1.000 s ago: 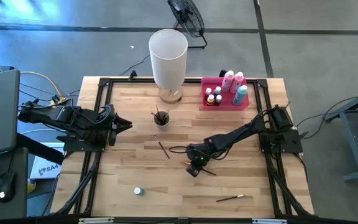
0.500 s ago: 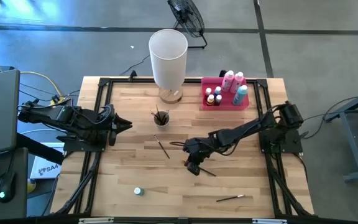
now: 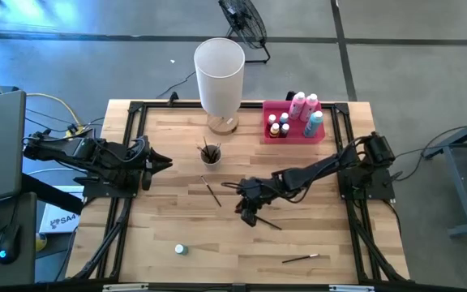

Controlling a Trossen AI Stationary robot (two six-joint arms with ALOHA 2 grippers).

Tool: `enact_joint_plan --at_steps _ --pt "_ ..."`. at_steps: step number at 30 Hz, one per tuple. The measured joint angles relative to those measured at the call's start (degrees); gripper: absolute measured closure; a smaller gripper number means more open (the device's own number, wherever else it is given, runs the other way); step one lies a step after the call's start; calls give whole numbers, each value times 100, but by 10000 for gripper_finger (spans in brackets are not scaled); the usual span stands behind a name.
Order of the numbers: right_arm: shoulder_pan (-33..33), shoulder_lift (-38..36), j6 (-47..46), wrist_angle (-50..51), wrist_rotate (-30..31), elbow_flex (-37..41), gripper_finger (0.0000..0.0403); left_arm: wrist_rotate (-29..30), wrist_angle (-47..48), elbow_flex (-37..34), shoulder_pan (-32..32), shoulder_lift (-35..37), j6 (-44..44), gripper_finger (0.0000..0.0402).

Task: Pick & Place Paint Supplies
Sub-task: Put the golden paint brush into the white cup

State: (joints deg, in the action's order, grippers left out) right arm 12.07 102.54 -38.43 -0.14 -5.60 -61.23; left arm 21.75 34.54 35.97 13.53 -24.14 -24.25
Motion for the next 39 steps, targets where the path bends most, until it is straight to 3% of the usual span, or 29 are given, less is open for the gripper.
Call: enact_joint_plan --at_steps 7,20,26,34,39 --pt "-29 0 639 172 356 0 286 -1 0 -2 -2 0 -2 332" --pt "-83 570 1023 298 119 0 288 10 9 -2 -2 2 -4 332" --pt "-86 577 1316 282 464 0 289 38 14 0 -2 0 -4 332" --pt "-74 883 1293 126 220 0 289 45 51 0 -2 0 -4 332" --pt "-39 931 1315 165 410 -7 289 55 86 0 -2 0 -4 332"
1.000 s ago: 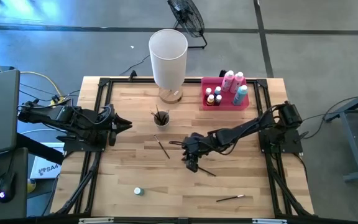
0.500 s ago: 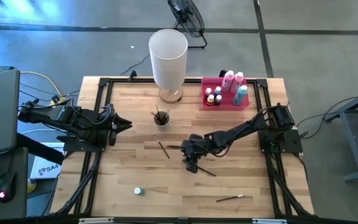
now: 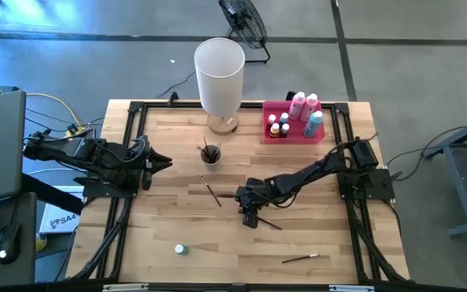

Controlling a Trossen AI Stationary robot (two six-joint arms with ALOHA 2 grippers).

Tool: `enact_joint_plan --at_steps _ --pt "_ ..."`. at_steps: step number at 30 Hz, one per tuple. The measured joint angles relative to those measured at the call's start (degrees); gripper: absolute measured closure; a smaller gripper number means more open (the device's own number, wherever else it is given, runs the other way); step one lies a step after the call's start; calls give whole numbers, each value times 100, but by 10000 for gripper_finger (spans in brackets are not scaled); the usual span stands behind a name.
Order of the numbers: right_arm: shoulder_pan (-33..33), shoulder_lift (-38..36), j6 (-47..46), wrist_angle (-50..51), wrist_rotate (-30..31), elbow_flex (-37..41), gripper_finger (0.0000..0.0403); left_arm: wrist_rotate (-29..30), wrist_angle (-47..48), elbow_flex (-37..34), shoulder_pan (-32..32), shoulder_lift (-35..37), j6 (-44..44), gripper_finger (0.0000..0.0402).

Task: Pick & Place Paint Supplies
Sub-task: Put the golden paint brush into the white cup

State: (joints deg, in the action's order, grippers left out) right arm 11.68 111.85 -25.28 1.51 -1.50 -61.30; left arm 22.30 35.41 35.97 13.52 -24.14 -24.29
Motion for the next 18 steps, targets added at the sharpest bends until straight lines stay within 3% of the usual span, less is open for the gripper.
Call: enact_joint_plan --at_steps 5,18 --pt "4 12 4 80 214 -2 298 35 17 0 0 0 -22 332" --pt "-36 243 -10 58 208 -15 393 49 82 0 0 0 -173 332"
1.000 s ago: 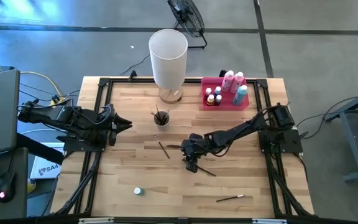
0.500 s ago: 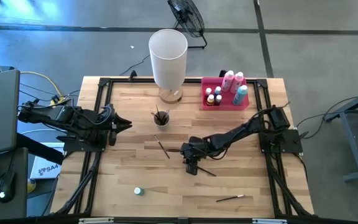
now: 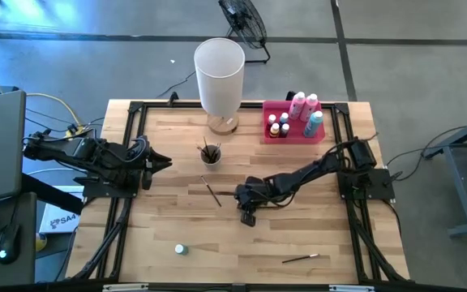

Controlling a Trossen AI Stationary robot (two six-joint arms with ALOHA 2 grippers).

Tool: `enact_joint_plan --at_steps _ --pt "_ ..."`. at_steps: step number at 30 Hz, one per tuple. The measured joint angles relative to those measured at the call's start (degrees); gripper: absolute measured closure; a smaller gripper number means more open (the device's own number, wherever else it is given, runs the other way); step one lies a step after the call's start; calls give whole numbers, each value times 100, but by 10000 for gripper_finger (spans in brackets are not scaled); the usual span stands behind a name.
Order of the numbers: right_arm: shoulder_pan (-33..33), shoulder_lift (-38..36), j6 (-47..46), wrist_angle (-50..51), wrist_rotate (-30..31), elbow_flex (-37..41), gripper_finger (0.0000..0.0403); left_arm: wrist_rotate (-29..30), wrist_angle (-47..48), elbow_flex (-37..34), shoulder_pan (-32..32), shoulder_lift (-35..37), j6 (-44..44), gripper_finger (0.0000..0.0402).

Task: Pick & Place Paint Supplies
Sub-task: Put the golden paint brush into the white cup

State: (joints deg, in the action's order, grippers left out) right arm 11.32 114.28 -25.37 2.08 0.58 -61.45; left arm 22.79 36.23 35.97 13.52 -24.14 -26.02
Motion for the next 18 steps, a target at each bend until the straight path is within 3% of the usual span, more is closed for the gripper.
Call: enact_joint_plan --at_steps 11,18 --pt "-139 -223 -34 62 -122 25 399 0 -2 0 0 0 -11 332" --pt "-431 -825 -30 57 -229 40 399 -2 -7 0 0 2 -9 332"
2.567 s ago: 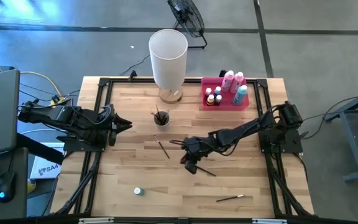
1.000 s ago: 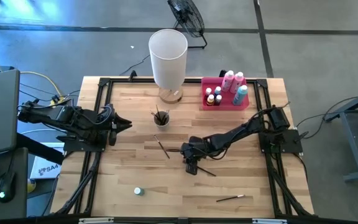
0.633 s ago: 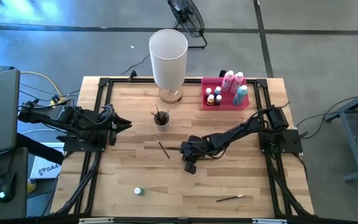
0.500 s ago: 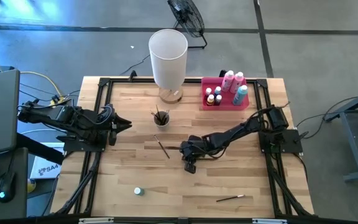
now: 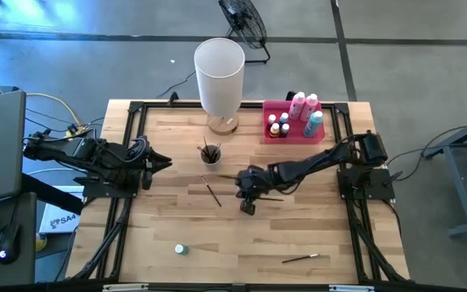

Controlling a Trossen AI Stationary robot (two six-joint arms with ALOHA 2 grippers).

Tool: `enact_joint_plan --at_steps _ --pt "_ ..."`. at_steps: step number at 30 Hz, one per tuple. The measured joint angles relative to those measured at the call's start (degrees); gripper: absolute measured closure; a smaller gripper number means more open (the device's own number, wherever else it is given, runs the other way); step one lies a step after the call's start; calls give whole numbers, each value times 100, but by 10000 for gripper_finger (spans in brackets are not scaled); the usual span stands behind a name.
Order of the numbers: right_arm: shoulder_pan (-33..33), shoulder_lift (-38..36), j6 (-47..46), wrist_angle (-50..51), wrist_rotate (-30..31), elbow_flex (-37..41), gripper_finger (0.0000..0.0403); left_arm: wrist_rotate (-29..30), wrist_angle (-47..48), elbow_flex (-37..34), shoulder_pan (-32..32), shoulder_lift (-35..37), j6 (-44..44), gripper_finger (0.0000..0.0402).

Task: Pick & Place Paint Supplies
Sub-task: Put the golden paint brush into the white cup

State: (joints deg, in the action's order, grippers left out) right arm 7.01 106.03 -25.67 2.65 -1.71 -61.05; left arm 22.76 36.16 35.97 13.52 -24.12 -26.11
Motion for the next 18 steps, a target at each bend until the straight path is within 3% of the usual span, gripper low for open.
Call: enact_joint_plan --at_steps 10,18 --pt "-467 -1031 125 -582 31 -11 400 21 0 0 0 -2 4 332" --pt "-767 -1676 197 -1935 276 -16 400 35 -242 0 0 -2 37 332"
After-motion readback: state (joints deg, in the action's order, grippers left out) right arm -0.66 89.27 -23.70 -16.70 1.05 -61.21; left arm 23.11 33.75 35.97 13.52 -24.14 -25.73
